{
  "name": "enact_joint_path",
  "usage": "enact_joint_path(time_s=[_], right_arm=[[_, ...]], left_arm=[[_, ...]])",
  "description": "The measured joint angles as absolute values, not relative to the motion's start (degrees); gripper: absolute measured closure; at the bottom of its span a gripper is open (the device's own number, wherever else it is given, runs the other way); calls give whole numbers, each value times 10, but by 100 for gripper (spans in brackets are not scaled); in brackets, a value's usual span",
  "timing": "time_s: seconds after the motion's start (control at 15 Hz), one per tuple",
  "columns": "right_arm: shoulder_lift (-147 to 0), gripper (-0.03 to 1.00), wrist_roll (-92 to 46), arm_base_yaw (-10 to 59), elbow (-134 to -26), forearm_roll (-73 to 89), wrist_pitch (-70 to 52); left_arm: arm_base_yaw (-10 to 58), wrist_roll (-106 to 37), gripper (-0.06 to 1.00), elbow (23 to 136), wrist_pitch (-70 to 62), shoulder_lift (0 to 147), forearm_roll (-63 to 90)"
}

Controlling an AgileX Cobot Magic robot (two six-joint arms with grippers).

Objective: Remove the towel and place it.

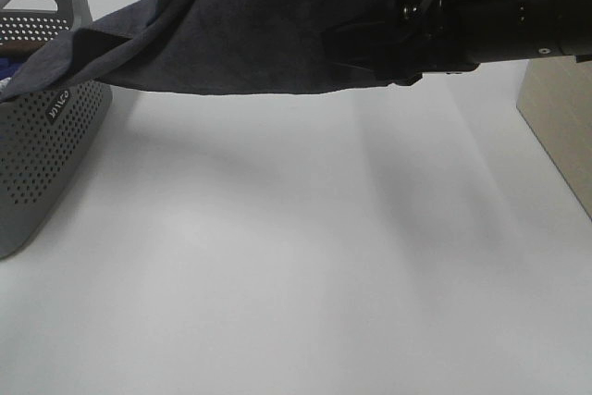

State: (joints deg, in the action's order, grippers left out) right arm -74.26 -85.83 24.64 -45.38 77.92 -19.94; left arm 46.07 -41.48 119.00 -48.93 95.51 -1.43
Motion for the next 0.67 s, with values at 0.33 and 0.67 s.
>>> enact_joint_path(time_s=[0.33,0.67], right_arm=[[-743,96,-816,246,-455,748,-272],[-743,96,-532,246,-521,456,-382]], left_arm=[[461,-415,94,1190,-551,955,-20],[461,-415,94,1190,-559,955,-58]])
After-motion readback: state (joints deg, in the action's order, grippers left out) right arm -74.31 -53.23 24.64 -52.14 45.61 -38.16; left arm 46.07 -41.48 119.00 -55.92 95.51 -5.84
